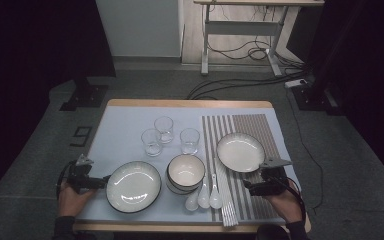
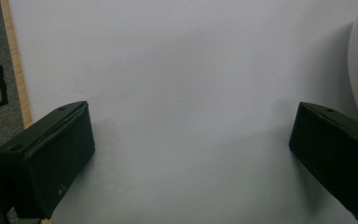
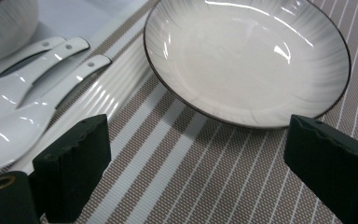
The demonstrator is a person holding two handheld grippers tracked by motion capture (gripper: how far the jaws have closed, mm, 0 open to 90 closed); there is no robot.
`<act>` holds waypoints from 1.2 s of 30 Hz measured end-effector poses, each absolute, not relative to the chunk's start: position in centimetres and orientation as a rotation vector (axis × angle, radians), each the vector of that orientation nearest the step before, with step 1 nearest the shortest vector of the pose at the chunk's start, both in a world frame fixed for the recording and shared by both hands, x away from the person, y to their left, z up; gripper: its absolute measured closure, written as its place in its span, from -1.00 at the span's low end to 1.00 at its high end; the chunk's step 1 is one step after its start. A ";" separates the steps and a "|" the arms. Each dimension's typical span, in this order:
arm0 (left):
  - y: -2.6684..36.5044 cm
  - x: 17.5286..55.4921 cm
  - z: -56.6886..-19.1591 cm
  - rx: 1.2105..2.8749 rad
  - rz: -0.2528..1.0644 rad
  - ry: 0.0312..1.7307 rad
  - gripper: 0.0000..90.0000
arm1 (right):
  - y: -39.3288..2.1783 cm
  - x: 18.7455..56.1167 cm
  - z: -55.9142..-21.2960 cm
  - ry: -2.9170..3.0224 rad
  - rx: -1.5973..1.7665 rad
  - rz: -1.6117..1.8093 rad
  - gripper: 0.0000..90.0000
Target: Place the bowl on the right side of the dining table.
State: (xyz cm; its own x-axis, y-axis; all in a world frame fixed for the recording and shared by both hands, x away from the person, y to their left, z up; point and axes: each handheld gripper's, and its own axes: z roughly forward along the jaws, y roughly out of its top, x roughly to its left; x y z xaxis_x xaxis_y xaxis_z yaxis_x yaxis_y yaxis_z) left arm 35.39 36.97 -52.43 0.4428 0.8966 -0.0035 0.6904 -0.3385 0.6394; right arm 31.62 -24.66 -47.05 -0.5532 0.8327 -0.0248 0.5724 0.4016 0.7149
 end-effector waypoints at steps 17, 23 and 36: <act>37.0 35.4 -52.4 2.133 0.475 1.325 -1.00 | -21.6 32.5 -44.5 2.351 1.109 0.961 -0.85; 37.0 35.4 -52.4 2.133 0.475 1.325 -1.00 | -20.5 33.0 -43.9 2.367 1.074 0.949 -0.81; 37.0 35.4 -52.4 2.133 0.475 1.325 -1.00 | -18.7 33.6 -42.3 2.395 1.016 0.980 -0.69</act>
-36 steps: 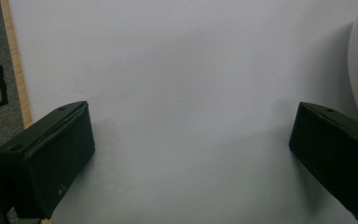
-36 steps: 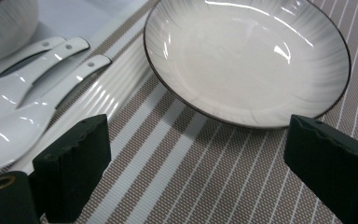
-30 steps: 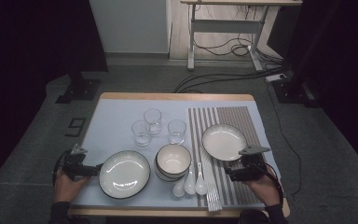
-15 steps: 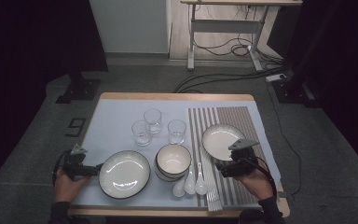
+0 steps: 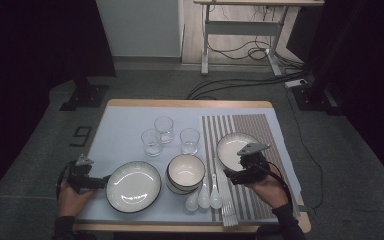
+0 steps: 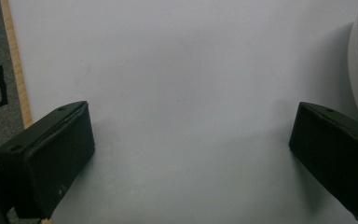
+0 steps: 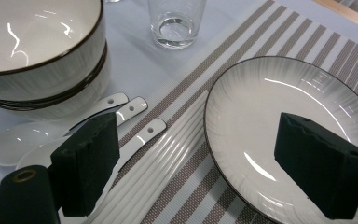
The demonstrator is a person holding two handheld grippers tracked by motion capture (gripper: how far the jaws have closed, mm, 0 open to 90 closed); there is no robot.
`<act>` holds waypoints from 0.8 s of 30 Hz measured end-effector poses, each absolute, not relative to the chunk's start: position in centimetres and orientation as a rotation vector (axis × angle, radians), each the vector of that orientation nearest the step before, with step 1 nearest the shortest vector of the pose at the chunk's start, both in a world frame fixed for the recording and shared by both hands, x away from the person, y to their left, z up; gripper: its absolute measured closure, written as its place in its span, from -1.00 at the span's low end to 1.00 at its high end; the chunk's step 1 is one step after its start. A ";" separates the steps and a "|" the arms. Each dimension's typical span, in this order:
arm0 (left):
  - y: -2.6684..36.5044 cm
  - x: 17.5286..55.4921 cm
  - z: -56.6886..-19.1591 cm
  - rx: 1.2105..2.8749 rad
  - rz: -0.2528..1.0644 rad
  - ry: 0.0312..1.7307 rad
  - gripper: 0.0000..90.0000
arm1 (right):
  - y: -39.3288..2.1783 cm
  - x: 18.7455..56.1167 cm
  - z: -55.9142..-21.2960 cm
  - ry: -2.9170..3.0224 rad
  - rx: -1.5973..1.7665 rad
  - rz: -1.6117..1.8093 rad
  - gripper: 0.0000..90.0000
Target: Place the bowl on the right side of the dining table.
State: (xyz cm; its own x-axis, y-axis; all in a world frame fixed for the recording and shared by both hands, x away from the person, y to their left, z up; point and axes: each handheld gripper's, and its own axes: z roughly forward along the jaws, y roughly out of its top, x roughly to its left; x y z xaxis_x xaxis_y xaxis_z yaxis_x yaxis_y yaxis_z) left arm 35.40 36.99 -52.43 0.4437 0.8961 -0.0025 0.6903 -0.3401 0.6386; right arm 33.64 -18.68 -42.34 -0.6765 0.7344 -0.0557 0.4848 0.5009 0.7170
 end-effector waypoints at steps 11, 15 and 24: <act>37.0 35.4 -52.4 2.133 0.475 1.325 -1.00 | -16.6 34.0 -41.0 2.436 0.946 0.967 -0.68; 37.0 35.4 -52.5 2.130 0.477 1.324 -1.00 | -15.9 34.1 -40.6 2.455 0.922 0.962 -0.68; 37.0 35.4 -52.5 2.130 0.476 1.324 -1.00 | -14.3 34.6 -40.0 2.510 0.911 0.970 -0.60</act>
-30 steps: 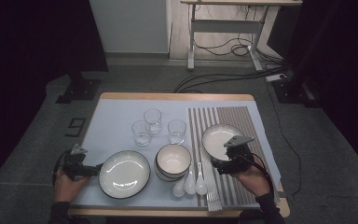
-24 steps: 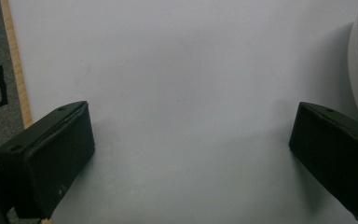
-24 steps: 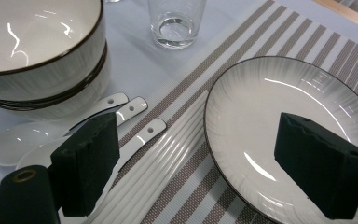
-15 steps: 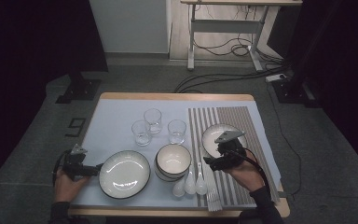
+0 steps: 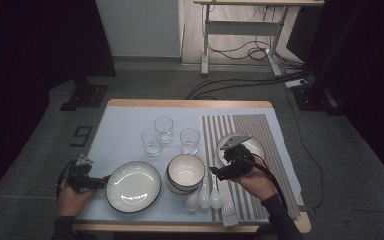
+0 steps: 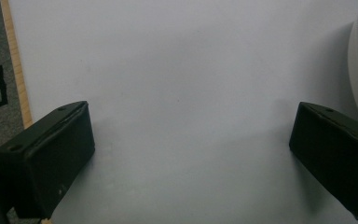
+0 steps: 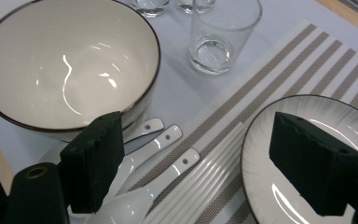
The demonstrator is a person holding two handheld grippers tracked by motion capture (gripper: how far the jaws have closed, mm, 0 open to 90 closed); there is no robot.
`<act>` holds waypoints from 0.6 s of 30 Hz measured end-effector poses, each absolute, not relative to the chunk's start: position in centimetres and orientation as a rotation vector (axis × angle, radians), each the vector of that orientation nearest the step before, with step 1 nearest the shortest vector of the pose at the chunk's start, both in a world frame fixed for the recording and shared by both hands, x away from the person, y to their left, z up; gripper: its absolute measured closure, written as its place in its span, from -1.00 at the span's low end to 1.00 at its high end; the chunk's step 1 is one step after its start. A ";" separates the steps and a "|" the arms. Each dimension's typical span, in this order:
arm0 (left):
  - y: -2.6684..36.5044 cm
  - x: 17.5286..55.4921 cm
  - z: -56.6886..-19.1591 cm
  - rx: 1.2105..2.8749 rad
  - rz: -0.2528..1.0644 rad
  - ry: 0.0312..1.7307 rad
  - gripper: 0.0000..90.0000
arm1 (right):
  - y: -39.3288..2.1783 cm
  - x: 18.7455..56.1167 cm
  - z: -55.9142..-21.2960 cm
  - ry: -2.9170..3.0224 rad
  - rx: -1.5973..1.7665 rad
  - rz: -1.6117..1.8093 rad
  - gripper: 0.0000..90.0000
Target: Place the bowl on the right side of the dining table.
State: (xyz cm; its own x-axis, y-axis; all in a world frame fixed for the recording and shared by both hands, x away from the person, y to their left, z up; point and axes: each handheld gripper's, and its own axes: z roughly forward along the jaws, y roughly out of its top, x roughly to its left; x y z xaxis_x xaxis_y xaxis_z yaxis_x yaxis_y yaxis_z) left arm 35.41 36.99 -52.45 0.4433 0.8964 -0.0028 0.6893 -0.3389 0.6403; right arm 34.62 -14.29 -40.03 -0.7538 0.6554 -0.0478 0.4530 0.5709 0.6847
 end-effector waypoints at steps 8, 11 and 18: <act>37.0 35.4 -52.5 2.130 0.476 1.324 -1.00 | -12.6 35.0 -39.6 2.529 0.889 0.998 -0.59; 37.0 35.4 -52.4 2.131 0.475 1.324 -1.00 | -12.0 35.0 -39.4 2.537 0.881 1.010 -0.58; 37.0 35.4 -52.5 2.130 0.475 1.324 -1.00 | -10.6 35.3 -39.5 2.593 0.856 1.004 -0.60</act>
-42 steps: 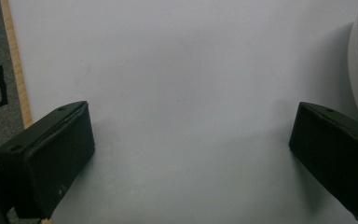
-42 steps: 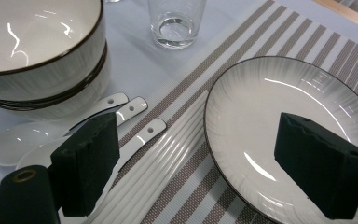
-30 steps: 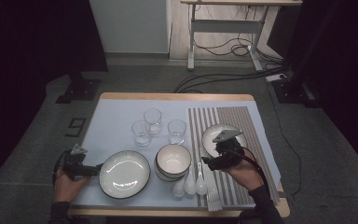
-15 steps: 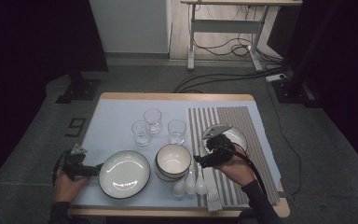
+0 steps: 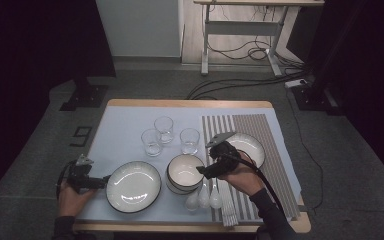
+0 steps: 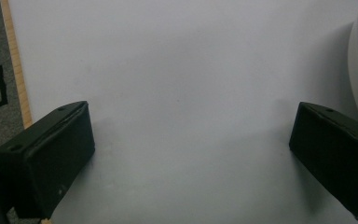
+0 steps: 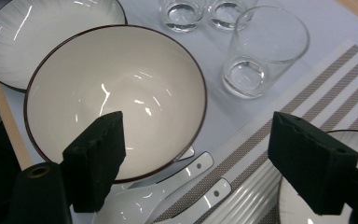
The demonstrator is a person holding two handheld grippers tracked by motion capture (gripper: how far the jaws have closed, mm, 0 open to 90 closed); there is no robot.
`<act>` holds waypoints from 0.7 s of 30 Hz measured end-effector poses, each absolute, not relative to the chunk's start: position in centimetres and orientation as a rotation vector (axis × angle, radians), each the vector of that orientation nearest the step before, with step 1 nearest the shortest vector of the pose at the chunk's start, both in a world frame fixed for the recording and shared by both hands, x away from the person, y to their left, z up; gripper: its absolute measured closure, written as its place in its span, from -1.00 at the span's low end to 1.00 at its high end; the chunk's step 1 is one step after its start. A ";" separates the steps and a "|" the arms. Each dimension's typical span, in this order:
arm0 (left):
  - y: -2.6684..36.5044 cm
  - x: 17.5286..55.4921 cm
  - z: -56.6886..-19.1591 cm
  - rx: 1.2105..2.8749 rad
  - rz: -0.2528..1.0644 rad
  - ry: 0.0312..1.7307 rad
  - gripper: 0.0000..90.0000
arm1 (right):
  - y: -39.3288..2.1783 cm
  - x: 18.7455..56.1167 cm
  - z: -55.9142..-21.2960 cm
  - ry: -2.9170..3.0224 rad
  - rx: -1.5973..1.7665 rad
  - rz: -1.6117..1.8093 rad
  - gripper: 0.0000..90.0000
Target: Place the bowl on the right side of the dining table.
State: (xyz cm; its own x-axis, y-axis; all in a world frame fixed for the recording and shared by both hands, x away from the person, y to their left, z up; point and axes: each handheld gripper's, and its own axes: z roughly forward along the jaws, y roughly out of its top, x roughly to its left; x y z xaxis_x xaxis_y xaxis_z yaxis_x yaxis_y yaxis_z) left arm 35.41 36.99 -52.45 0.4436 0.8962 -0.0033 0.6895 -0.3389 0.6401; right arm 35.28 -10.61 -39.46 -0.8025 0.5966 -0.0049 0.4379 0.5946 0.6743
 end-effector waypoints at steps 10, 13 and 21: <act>37.0 35.4 -52.4 2.132 0.474 1.324 -1.00 | -9.0 35.8 -40.5 2.643 0.839 0.933 -0.52; 37.0 35.4 -52.4 2.131 0.475 1.324 -1.00 | -8.7 36.2 -40.9 2.644 0.859 0.903 -0.44; 37.0 35.4 -52.5 2.131 0.476 1.323 -1.00 | -8.1 37.0 -42.0 2.625 0.914 0.848 -0.29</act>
